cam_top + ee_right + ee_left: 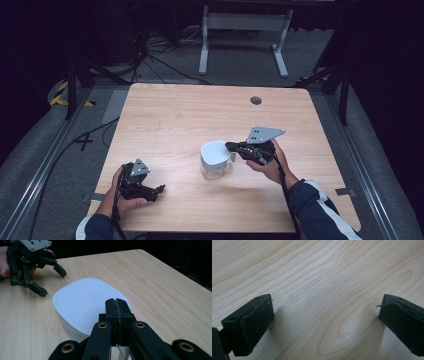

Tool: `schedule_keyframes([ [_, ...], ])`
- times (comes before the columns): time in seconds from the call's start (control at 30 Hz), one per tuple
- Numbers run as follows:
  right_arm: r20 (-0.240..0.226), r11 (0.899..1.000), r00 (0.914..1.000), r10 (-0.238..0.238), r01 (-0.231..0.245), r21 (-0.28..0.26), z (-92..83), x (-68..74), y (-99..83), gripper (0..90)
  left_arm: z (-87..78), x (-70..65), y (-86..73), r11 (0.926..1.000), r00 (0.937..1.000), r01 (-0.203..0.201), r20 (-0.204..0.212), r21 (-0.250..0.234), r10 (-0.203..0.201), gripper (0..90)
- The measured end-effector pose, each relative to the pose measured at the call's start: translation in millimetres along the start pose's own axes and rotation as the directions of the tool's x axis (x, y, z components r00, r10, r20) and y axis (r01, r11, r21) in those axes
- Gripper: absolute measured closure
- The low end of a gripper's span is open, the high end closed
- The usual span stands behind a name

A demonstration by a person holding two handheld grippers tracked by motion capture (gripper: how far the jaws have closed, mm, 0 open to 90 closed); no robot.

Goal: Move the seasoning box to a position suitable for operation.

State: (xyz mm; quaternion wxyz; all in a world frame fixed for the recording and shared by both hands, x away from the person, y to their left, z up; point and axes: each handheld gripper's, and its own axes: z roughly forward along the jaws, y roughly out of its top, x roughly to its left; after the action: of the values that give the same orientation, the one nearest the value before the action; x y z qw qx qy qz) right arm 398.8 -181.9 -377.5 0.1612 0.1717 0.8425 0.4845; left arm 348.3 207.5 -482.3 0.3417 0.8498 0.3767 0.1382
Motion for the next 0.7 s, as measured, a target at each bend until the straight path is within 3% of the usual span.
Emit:
schedule_keyframes([
  [0.3,0.003,1.0,1.0,-0.004,0.004,-0.012,0.8,1.0,-1.4,90.0,-0.3,-0.9,2.1,0.9999,0.9999,0.006,-0.008,0.015,-0.006,1.1],
  [0.33,0.004,1.0,1.0,-0.002,0.002,-0.01,0.6,1.2,-1.3,89.9,0.1,-0.6,3.0,1.0,0.9997,0.008,-0.024,-0.001,-0.008,1.1],
  [0.43,0.012,1.0,0.9999,0.007,-0.007,-0.018,0.8,0.5,-2.4,90.0,-2.4,-0.4,4.5,0.9998,0.9996,0.006,-0.027,-0.018,-0.006,18.3],
  [0.53,0.024,1.0,0.9997,0.01,-0.009,-0.018,0.3,0.0,-3.0,90.0,-2.3,-1.6,4.9,0.9995,0.9999,0.013,-0.009,-0.029,-0.013,22.5],
  [0.63,0.031,1.0,0.9994,0.013,-0.013,-0.019,0.0,-0.1,-3.3,90.0,-5.1,-3.6,7.9,0.9993,0.9997,-0.025,-0.003,-0.029,0.025,35.8],
  [0.7,0.026,1.0,0.9994,0.024,-0.024,-0.02,-0.2,-0.6,-3.7,90.0,-9.3,-6.3,13.1,0.9965,0.9985,-0.048,0.024,-0.069,0.049,48.2],
])
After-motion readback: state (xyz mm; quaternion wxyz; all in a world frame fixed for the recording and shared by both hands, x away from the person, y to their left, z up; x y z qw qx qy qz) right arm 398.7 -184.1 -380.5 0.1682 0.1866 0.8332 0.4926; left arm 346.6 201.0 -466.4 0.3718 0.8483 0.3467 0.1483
